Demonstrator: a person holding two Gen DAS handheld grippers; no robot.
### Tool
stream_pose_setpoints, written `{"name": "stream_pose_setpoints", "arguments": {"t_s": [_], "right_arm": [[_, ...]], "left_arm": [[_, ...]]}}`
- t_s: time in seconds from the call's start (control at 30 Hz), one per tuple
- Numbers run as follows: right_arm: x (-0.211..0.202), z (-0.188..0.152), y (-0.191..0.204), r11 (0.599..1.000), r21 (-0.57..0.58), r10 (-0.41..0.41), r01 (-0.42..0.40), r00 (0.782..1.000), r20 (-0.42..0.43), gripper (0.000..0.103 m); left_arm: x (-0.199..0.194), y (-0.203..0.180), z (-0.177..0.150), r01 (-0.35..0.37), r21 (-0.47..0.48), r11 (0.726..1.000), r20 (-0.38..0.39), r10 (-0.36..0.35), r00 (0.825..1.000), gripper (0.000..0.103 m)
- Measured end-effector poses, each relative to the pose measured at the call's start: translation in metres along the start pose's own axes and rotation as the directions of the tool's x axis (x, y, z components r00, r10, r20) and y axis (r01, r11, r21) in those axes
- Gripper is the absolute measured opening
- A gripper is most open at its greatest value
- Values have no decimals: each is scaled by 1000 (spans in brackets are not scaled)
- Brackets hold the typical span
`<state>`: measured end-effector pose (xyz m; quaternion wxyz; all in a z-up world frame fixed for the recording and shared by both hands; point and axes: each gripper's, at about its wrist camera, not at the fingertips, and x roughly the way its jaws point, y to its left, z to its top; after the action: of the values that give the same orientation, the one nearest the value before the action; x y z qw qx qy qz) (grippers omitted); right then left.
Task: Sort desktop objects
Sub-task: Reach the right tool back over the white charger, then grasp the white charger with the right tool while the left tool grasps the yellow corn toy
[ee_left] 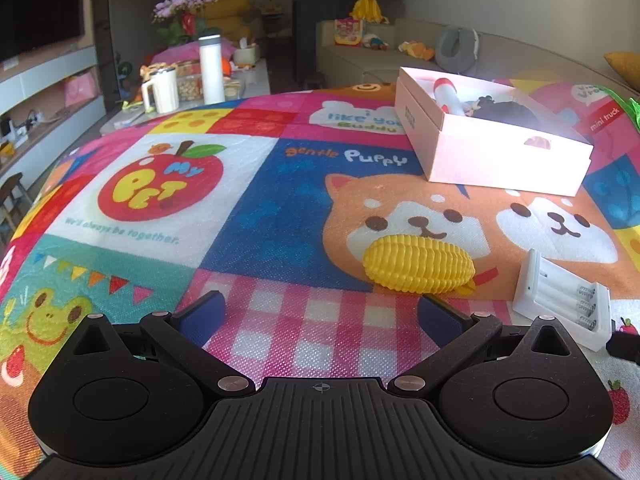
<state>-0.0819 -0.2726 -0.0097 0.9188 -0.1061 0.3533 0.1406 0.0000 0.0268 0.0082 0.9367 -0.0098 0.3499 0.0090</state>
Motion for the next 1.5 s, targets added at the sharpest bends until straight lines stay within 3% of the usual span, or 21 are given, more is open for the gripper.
{"name": "stream_pose_setpoints", "arguments": {"t_s": [0.13,0.17,0.27,0.33,0.47,0.7,0.9,1.03,1.17,1.23,1.37,1.43,1.47,1.5], "right_arm": [[12,8,-17,980,31,-196,196,980,9,90],[13,10,-22,976,54,-212,211,977,8,91],[2,12,-24,989,120,-88,83,995,40,91],[-5,13,-12,994,112,-1,-7,997,72,101],[5,22,19,989,115,82,-87,996,47,103],[35,34,45,988,141,55,-56,998,9,103],[24,27,38,995,94,18,-23,999,46,78],[17,12,16,992,107,-69,62,996,63,78],[13,2,-3,987,130,-108,98,991,76,79],[14,-1,-4,986,132,-112,100,990,86,83],[15,-1,-3,986,132,-112,100,990,88,86],[14,-2,-5,985,142,-106,93,991,87,89],[15,-1,-6,985,146,-105,92,991,84,90],[15,-1,-6,985,149,-105,92,991,81,91]], "left_arm": [[0,0,0,1,-1,1000,0,-1,1000,103],[0,0,0,1,-1,1000,0,-1,1000,103],[0,0,0,1,-1,1000,0,-1,1000,103],[0,0,0,1,-1,1000,0,-1,1000,103],[0,0,0,3,-4,1000,1,-3,1000,103],[-1,3,1,11,-20,1000,7,-10,1000,103],[0,2,1,1,-6,1000,2,-1,1000,103],[-3,5,0,32,-21,999,18,-32,999,103],[-12,-2,1,172,36,984,67,-175,982,103],[-11,-17,6,161,97,982,56,-167,984,103],[-1,-37,17,158,106,982,28,-161,986,103],[4,-47,18,114,152,982,31,-120,992,102],[7,-50,18,89,172,981,29,-95,995,97],[9,-52,18,76,179,981,23,-81,996,82]]}}
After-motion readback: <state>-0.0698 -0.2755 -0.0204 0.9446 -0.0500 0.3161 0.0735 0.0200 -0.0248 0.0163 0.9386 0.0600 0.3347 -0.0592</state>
